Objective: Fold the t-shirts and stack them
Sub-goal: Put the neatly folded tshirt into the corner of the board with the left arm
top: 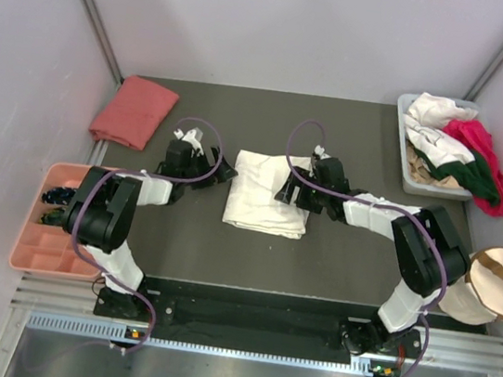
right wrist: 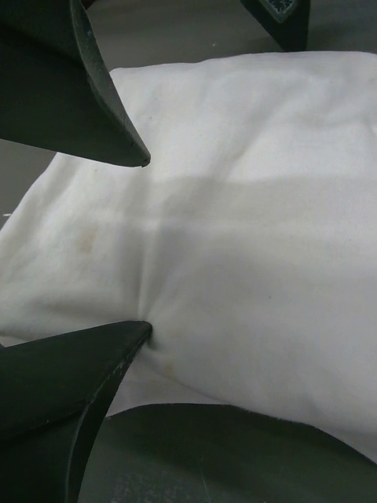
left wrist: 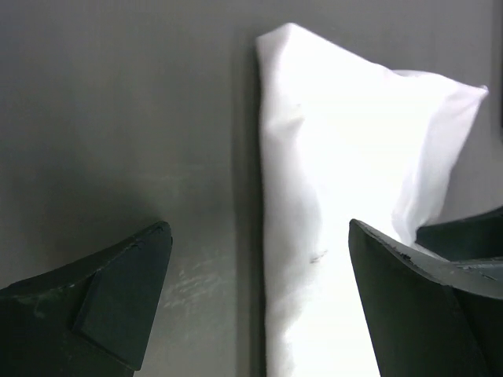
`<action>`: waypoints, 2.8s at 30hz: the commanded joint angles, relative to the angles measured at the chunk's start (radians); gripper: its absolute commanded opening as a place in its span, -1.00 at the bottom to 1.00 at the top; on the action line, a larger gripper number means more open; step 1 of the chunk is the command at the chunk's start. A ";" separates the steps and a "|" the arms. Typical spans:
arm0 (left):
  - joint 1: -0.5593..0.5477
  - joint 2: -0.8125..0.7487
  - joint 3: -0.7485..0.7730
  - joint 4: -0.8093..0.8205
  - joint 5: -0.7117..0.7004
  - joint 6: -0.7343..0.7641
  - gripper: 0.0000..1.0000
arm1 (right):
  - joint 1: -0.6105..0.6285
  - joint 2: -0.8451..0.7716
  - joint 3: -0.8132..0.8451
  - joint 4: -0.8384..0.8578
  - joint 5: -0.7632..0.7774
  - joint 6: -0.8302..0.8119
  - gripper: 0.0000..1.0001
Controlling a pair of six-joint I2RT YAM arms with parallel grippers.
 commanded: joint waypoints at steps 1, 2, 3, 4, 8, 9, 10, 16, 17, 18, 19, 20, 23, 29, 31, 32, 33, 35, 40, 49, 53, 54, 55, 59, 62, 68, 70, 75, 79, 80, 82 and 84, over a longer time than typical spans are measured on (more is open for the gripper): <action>-0.009 0.077 0.050 0.014 0.167 0.077 0.98 | -0.014 0.037 -0.007 0.031 0.003 0.009 0.59; -0.009 0.096 0.065 0.007 0.182 0.091 0.98 | -0.014 0.036 -0.005 0.028 0.005 0.009 0.59; -0.009 0.102 0.073 -0.006 0.195 0.104 0.98 | -0.017 0.034 -0.002 0.024 0.005 0.009 0.59; -0.010 0.106 0.081 -0.022 0.192 0.130 0.98 | -0.017 0.034 -0.001 0.021 0.005 0.008 0.59; -0.013 0.111 0.094 -0.133 0.153 0.173 0.98 | -0.019 0.028 0.014 -0.001 0.005 -0.004 0.59; -0.015 0.108 0.090 -0.144 0.147 0.177 0.98 | -0.020 0.028 0.019 -0.010 0.006 -0.008 0.59; -0.024 0.104 0.073 -0.150 0.129 0.180 0.98 | -0.020 0.027 0.022 -0.015 0.009 -0.012 0.59; -0.087 0.105 0.050 -0.174 0.095 0.185 0.97 | -0.023 0.040 0.036 -0.018 0.005 -0.014 0.60; -0.097 0.116 0.056 -0.177 0.081 0.182 0.97 | -0.022 0.040 0.036 -0.016 0.003 -0.012 0.60; -0.107 0.123 0.064 -0.179 0.084 0.179 0.97 | -0.023 0.037 0.034 -0.013 0.003 -0.011 0.60; -0.123 0.133 0.080 -0.182 0.087 0.168 0.97 | -0.023 0.036 0.033 -0.010 0.002 -0.005 0.59; -0.133 0.152 0.087 -0.182 0.093 0.165 0.97 | -0.023 0.034 0.031 -0.009 0.002 -0.001 0.60; -0.159 0.192 0.108 -0.170 0.103 0.145 0.96 | -0.023 0.028 0.030 -0.007 0.000 0.003 0.60; -0.197 0.254 0.121 -0.150 0.129 0.118 0.65 | -0.028 0.010 0.031 -0.018 0.008 0.002 0.60; -0.205 0.263 0.117 -0.144 0.133 0.110 0.41 | -0.029 0.008 0.031 -0.018 0.008 0.002 0.60; -0.206 0.266 0.117 -0.138 0.136 0.110 0.34 | -0.032 0.010 0.031 -0.018 0.008 0.002 0.60; -0.209 0.269 0.117 -0.138 0.138 0.107 0.27 | -0.032 0.010 0.030 -0.016 0.008 0.002 0.60; -0.213 0.277 0.119 -0.136 0.155 0.104 0.11 | -0.034 0.010 0.028 -0.015 0.006 0.002 0.60; -0.225 0.283 0.107 -0.127 0.176 0.107 -0.22 | -0.037 0.014 0.025 -0.010 0.003 0.003 0.60; -0.228 0.213 0.120 -0.188 0.123 0.092 -1.00 | -0.042 -0.120 0.015 -0.039 0.061 -0.020 0.97; -0.228 0.148 0.211 -0.330 0.049 0.137 -1.00 | -0.042 -0.320 0.004 -0.144 0.156 -0.070 0.97; -0.228 0.139 0.270 -0.364 0.035 0.168 -1.00 | -0.040 -0.346 0.008 -0.169 0.184 -0.090 0.97; -0.228 0.125 0.304 -0.396 -0.001 0.185 -1.00 | -0.042 -0.378 0.011 -0.194 0.219 -0.100 0.97; -0.228 0.125 0.499 -0.619 -0.104 0.286 -1.00 | -0.042 -0.470 -0.007 -0.260 0.261 -0.113 0.98; -0.228 0.151 0.648 -0.703 -0.195 0.372 -1.00 | -0.043 -0.484 -0.062 -0.236 0.218 -0.091 0.97; -0.225 0.248 0.942 -0.909 -0.411 0.551 -1.00 | -0.043 -0.464 -0.145 -0.161 0.117 -0.046 0.97; -0.225 0.280 1.024 -0.943 -0.471 0.628 -1.00 | -0.042 -0.449 -0.154 -0.148 0.086 -0.041 0.98; -0.200 0.358 1.162 -0.995 -0.612 0.783 -1.00 | -0.042 -0.428 -0.159 -0.137 0.054 -0.040 0.97; -0.153 0.392 1.176 -1.003 -0.644 0.835 -1.00 | -0.040 -0.400 -0.154 -0.130 0.038 -0.041 0.97; -0.132 0.396 1.176 -1.004 -0.647 0.852 -1.00 | -0.042 -0.386 -0.153 -0.124 0.032 -0.041 0.98; -0.105 0.407 1.174 -1.000 -0.635 0.869 -1.00 | -0.043 -0.371 -0.150 -0.119 0.022 -0.040 0.97; -0.062 0.415 1.174 -0.991 -0.624 0.892 -1.00 | -0.042 -0.343 -0.148 -0.108 0.003 -0.035 0.97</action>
